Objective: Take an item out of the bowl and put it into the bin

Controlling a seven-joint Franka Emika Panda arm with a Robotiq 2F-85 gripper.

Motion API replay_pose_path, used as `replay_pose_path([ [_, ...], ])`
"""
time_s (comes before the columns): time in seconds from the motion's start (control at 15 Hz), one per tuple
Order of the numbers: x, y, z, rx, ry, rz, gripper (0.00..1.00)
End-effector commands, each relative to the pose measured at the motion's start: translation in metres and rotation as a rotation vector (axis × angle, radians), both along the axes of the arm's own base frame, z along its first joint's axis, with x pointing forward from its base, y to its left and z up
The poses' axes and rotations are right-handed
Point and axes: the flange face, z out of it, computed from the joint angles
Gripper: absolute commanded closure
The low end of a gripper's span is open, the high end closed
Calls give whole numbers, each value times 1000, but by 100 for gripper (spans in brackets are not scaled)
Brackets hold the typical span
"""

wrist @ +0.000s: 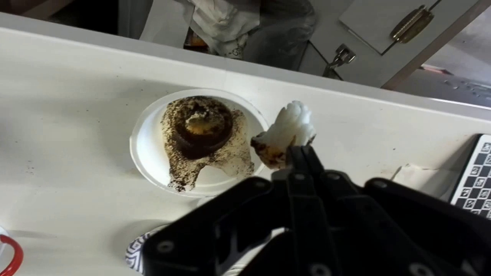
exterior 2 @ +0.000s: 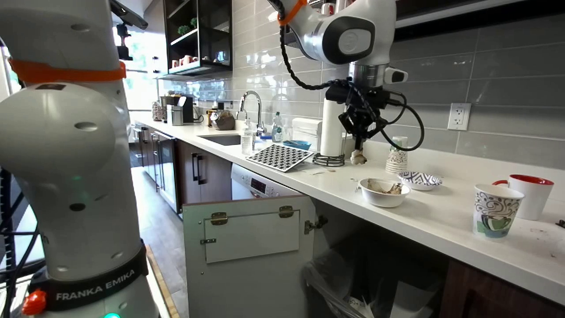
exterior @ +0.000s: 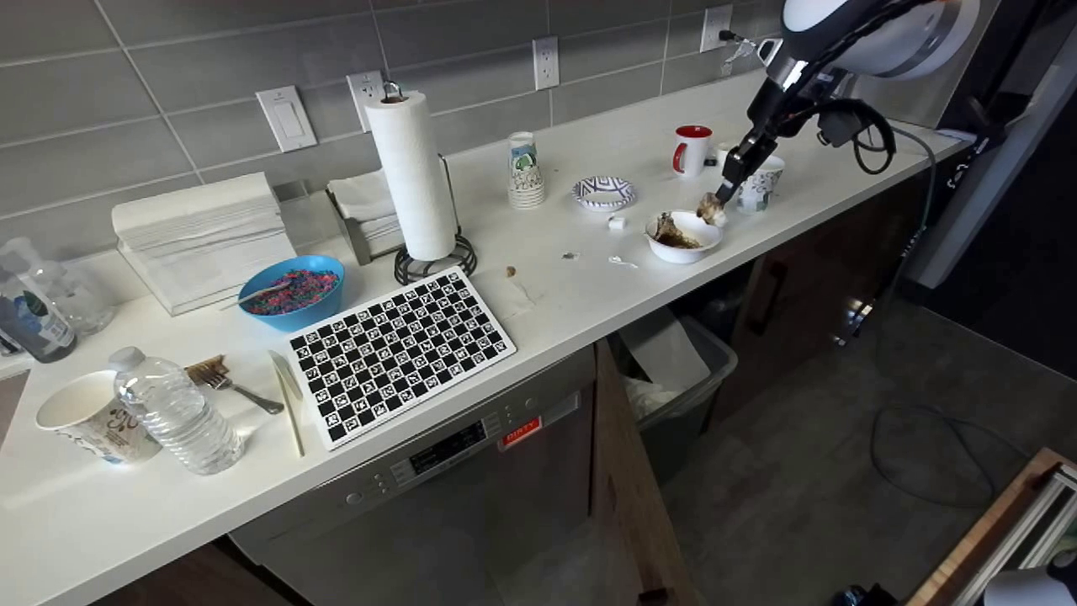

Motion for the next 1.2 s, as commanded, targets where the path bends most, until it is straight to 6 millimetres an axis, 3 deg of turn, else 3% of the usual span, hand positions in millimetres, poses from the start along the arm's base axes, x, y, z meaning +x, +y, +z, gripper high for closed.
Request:
replay_pose_path([
  [0.0, -34, 6, -14, 32, -30, 116, 100],
  [0.27, -66, 6, -45, 61, 1, 249, 100],
  [1.07, -121, -13, -162, 64, 185, 222, 100],
  [1.13, -116, -12, -145, 66, 190, 227, 98],
])
